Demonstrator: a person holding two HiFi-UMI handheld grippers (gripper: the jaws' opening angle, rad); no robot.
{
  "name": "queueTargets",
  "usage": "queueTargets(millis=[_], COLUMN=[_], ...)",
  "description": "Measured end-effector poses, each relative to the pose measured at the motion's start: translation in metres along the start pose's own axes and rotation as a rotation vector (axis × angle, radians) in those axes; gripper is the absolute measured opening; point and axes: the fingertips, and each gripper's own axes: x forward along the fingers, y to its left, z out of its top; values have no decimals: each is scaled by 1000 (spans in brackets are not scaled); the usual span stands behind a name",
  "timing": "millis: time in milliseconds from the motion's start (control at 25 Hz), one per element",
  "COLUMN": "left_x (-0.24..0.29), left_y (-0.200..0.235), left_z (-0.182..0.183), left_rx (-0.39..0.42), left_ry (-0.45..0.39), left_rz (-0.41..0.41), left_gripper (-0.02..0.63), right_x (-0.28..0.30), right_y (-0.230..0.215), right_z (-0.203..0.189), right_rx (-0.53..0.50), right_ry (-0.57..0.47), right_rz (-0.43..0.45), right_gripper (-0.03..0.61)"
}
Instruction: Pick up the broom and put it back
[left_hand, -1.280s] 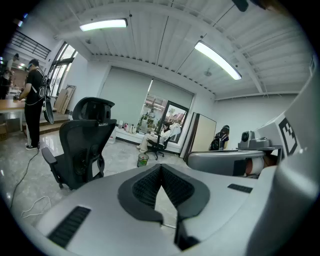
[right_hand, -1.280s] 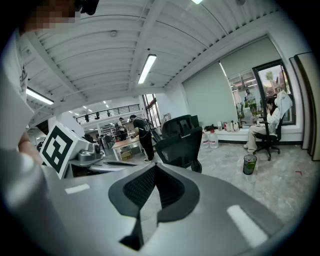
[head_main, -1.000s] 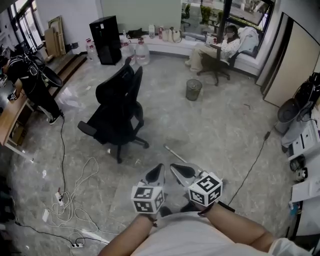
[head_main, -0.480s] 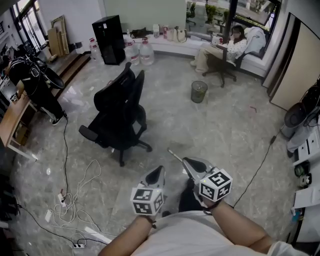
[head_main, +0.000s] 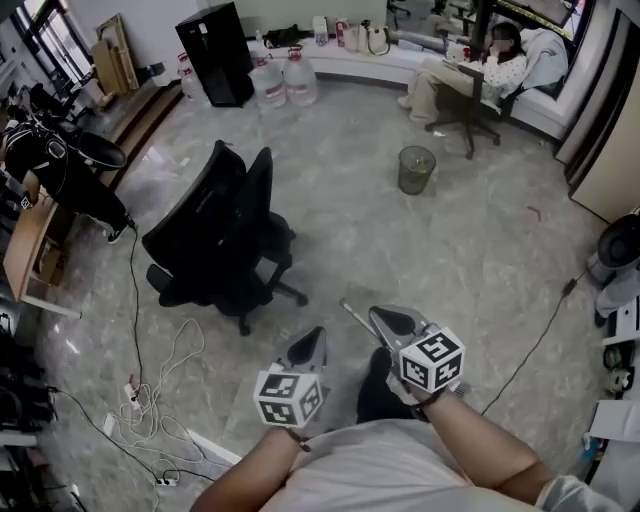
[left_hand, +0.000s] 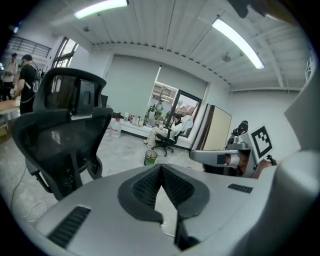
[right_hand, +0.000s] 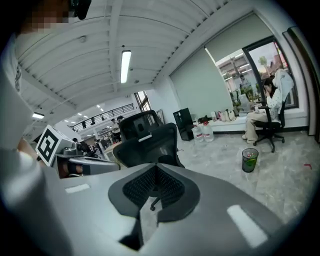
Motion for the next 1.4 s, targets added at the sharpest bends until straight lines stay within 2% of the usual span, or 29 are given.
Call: queueTargets(millis=[240,360,440,560,680,840,920,1080,1160,1280,1400], left_x=[96,132,160,211,265,335,363,408,426,452,476], left_y=[34,60,76,109,141,190,222,276,302,335,359], left_z=[15,5,-13,-60,-119,-203,-255,-350,-392,-448,-492], left_rx=[-93,-118,-107,-101,-141,-143,-149,-169,-182,-219,-233], left_ry=[47,81,105,147,195,241,265,299,311,322,333], left_rz=[41,49,44,38,15,-39,-50,-52,-43,-31,-33], left_gripper=[8,8,8,6,8,8,8,8,8,8,8], right_x=[76,120,152,209,262,328,362,413,433,461,493], right_y=[-112,-152,-183,-239,-284,-336,-351,-377,-393,-415,-430], right_z=[-12,-37,-71,-157,-250,-367,-430,-558,-617,-691,-749], right_rx=[23,22,16,63,96,112,98,-24,-42,-68,-66], right_ry=[129,194,246,352,450,530,576,711,771,833,847], right_rz=[56,61,48,18,-4,-50,-51,-33,-40,-53,-57], right_gripper=[3,5,5,30,58,72,81,104,114,123,123])
